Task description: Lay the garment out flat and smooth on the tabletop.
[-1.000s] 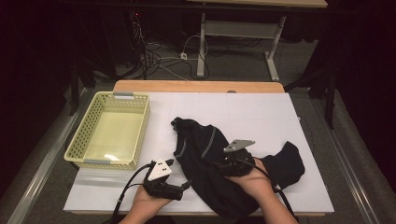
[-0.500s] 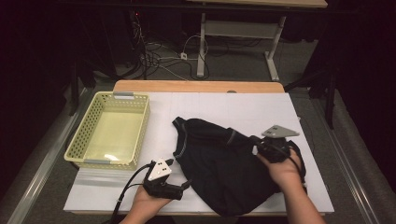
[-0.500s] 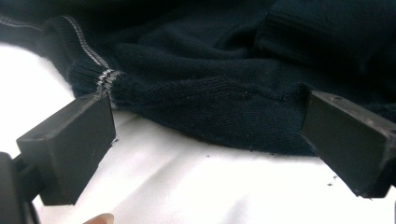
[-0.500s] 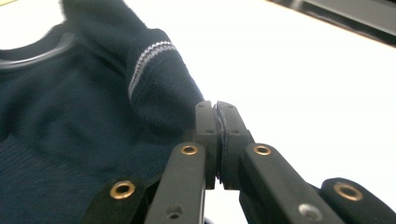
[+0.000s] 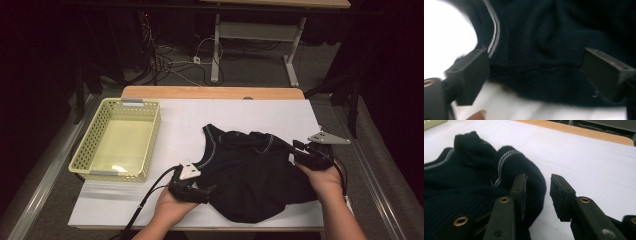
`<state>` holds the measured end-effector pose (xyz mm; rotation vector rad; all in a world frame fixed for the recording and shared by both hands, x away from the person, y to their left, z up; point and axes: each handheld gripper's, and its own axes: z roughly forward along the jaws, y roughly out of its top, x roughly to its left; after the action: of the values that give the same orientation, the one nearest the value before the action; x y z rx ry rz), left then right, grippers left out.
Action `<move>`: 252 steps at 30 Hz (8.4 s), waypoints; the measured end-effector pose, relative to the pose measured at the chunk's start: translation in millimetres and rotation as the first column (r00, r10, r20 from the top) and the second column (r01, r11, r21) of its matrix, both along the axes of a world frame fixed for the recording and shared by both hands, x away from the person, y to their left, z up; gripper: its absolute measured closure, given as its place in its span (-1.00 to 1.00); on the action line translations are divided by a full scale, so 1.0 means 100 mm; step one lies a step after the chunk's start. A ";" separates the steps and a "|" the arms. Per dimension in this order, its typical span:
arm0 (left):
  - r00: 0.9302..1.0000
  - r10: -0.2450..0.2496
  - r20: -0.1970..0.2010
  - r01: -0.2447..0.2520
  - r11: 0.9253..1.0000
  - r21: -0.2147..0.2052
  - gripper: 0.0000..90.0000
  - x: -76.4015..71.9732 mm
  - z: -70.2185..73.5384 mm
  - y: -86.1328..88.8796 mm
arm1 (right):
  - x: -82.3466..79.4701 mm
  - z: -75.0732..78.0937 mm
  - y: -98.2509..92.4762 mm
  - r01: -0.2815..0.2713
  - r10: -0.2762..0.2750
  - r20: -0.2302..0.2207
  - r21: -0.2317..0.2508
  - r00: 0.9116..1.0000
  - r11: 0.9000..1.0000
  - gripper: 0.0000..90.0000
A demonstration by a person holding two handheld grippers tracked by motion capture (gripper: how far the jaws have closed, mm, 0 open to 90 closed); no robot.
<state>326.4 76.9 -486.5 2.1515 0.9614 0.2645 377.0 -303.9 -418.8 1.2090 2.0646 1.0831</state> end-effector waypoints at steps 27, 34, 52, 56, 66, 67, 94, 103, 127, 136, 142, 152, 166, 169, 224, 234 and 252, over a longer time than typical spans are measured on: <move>0.983 0.053 0.177 -0.070 0.993 0.095 0.80 -0.79 0.05 1.07 | 0.08 -0.23 0.42 -0.096 0.091 -0.169 -0.020 0.981 0.995 -0.03; 0.986 0.078 0.147 -0.086 0.995 0.045 0.80 -0.76 0.01 1.25 | 0.11 -0.48 0.53 -0.125 0.114 -0.255 -0.026 0.960 0.992 -0.15; 0.992 0.049 0.117 -0.055 0.997 0.054 -0.37 -0.08 0.37 0.38 | -0.19 -0.40 0.56 -0.167 0.160 -0.161 -0.025 0.974 0.986 0.71; 0.985 0.172 -0.005 -0.168 0.969 0.181 -0.55 0.40 0.20 0.29 | -0.18 -0.35 0.45 -0.143 0.137 -0.146 -0.034 0.980 0.989 0.70; 0.978 0.194 -0.080 -0.184 0.975 0.125 -0.71 0.50 0.06 0.25 | -0.32 -0.15 -0.17 -0.033 0.030 -0.063 -0.043 0.998 0.999 0.72; 0.980 0.186 -0.077 -0.176 0.977 0.117 -0.71 0.49 0.05 0.23 | -0.34 -0.14 -0.21 -0.023 0.021 -0.064 -0.042 0.998 0.999 0.72; 0.965 0.128 0.231 -0.113 0.991 -0.078 0.79 0.44 0.84 0.37 | -0.31 0.29 -0.05 -0.090 0.086 0.081 0.041 0.993 0.995 0.76; 0.975 0.184 0.128 -0.183 0.983 -0.018 0.79 1.11 0.66 0.37 | 0.45 0.36 0.16 -0.053 0.053 0.051 -0.006 0.997 0.999 0.76; 0.966 0.099 0.240 -0.068 0.989 -0.134 -0.15 0.73 0.60 0.11 | 0.43 0.32 -0.06 0.050 -0.052 0.076 0.027 0.996 0.998 0.02; 0.973 0.034 0.229 -0.006 0.993 -0.121 -0.43 -0.29 0.20 0.56 | -0.51 -0.08 -0.08 -0.008 0.007 0.041 0.023 0.999 1.000 0.05; 0.975 0.085 0.204 -0.059 0.990 -0.129 -0.68 -0.44 0.08 0.88 | -0.84 -0.27 -0.04 -0.025 0.025 0.014 0.042 1.000 0.999 0.05; 0.977 0.080 0.196 -0.048 0.985 -0.163 -1.00 -0.31 -0.02 0.89 | -0.67 -0.29 0.43 -0.085 0.083 0.028 0.065 0.996 0.994 0.05; 0.973 0.040 0.225 -0.002 0.986 -0.169 -1.00 -0.34 -0.03 0.89 | 0.13 -0.24 1.38 -0.117 0.118 -0.019 0.038 0.993 0.992 0.03; 0.973 0.042 0.227 -0.003 0.986 -0.168 -1.00 -0.35 -0.03 0.89 | 0.25 -0.27 1.47 -0.114 0.115 -0.047 0.031 0.992 0.993 0.06; 0.983 -0.064 0.172 0.083 0.991 -0.107 -0.09 -0.09 0.39 -0.10 | -1.32 -0.49 0.14 -0.100 0.099 0.030 0.053 0.995 0.994 0.43; 0.982 -0.109 0.151 0.121 0.990 -0.070 0.78 -0.12 0.25 -0.19 | -1.32 -0.50 0.09 -0.097 0.096 0.028 0.072 0.995 0.993 0.43; 0.965 -0.141 0.223 0.163 0.983 -0.085 0.78 -0.95 0.29 0.81 | -1.32 -0.44 0.09 -0.085 0.081 0.041 0.103 0.996 0.991 0.44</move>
<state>231.1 158.4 -457.5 2.0411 0.6679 0.3577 245.4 -295.1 -462.7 1.1529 2.0686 1.2571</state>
